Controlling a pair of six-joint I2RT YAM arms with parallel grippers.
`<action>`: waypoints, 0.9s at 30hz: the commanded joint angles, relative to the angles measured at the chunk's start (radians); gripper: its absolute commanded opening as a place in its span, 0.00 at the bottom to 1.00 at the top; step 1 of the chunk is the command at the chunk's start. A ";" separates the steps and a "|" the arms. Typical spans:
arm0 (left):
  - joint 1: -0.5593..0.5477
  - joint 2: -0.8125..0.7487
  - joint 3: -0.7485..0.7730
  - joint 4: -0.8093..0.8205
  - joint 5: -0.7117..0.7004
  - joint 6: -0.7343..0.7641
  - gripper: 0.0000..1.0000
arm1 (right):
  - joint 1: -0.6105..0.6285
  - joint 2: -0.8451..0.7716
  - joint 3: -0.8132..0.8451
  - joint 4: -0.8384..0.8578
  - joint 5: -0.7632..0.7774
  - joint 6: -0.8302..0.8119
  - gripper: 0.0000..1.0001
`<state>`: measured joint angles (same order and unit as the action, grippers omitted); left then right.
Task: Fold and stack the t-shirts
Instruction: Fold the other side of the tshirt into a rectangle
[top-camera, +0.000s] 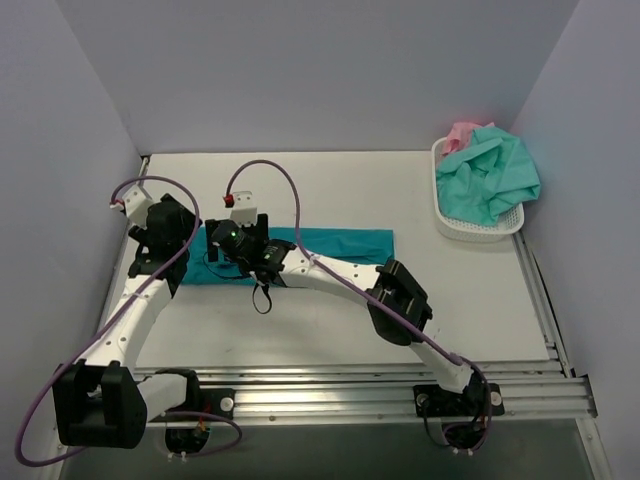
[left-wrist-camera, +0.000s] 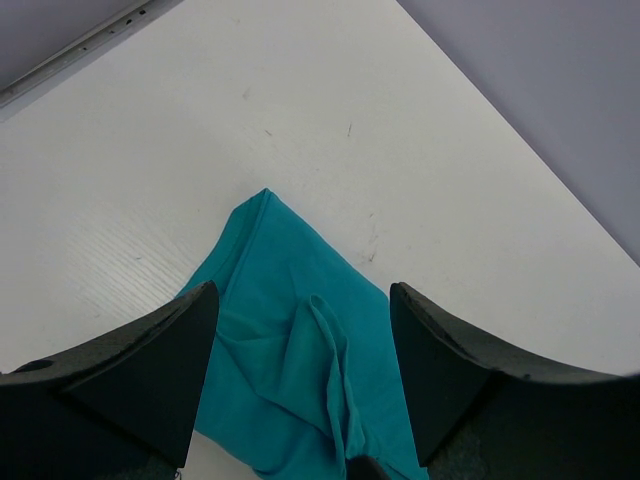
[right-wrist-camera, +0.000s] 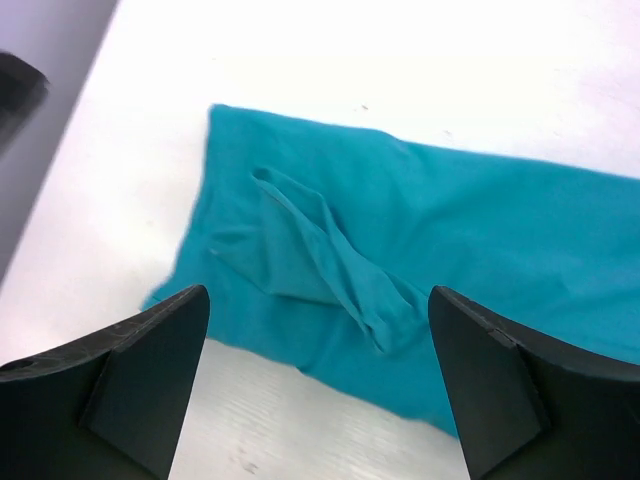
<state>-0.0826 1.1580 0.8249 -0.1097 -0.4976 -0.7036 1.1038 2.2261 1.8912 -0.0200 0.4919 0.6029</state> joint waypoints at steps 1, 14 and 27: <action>0.012 -0.020 0.005 0.024 -0.019 -0.005 0.78 | -0.033 0.111 0.109 -0.021 -0.077 -0.032 0.86; 0.023 -0.024 -0.001 0.028 -0.006 -0.008 0.78 | -0.070 0.276 0.281 -0.015 -0.173 -0.032 0.83; 0.024 -0.032 -0.007 0.033 -0.007 -0.010 0.78 | -0.068 0.288 0.281 -0.003 -0.193 -0.020 0.44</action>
<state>-0.0673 1.1465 0.8146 -0.1093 -0.5034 -0.7040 1.0336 2.5301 2.1368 -0.0265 0.2985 0.5766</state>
